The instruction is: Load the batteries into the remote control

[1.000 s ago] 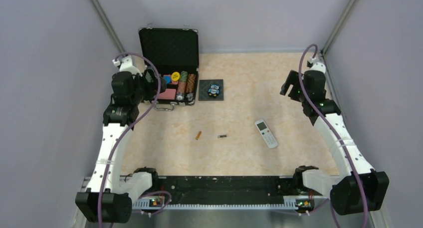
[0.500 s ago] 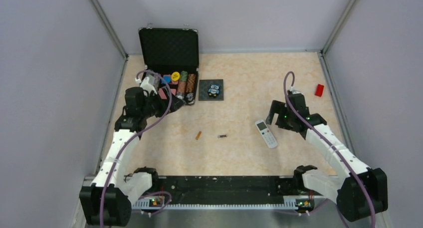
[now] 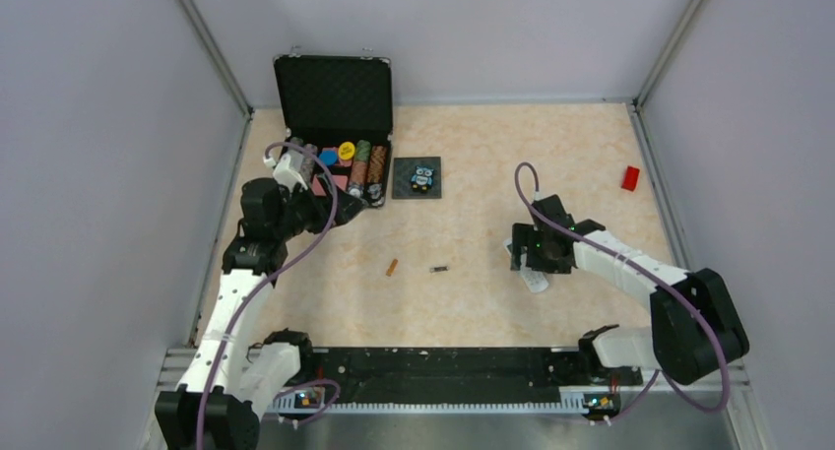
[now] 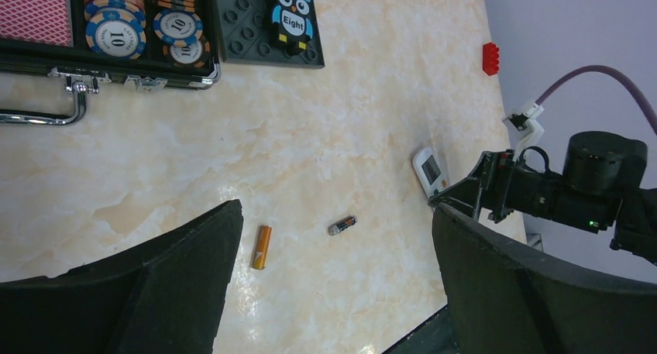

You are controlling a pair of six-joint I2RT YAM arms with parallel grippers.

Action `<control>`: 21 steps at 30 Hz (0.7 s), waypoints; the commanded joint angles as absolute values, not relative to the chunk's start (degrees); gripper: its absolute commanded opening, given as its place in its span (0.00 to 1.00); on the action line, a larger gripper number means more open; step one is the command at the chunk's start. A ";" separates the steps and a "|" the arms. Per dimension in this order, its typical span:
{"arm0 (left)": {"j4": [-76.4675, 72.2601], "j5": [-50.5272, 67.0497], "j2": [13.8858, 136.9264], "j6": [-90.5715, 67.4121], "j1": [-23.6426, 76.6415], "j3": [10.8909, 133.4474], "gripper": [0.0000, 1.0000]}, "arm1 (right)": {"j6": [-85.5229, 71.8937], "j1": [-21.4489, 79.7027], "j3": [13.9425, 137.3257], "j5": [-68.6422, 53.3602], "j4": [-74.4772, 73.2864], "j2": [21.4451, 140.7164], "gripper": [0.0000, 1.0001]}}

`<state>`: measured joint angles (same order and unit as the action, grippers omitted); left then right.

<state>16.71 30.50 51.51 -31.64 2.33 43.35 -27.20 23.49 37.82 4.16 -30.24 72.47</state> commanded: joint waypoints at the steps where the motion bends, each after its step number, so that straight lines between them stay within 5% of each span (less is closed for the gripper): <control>1: 14.98 31.09 49.24 -32.19 2.46 42.00 0.96 | -24.70 25.84 39.51 4.36 -30.35 75.11 0.83; 8: 14.62 30.84 49.27 -33.12 2.46 41.60 0.96 | -30.36 28.83 39.99 10.02 -34.55 77.25 0.76; 13: 13.49 30.98 49.89 -33.60 2.46 41.27 0.95 | -34.41 29.52 39.79 12.30 -35.72 78.68 0.61; 17: 12.45 31.26 50.33 -33.96 2.46 40.47 0.95 | -34.99 29.63 39.16 11.67 -33.45 77.66 0.37; 21: 12.44 31.52 50.79 -34.02 2.46 40.64 0.95 | -32.35 29.68 39.11 3.47 -27.85 74.78 0.29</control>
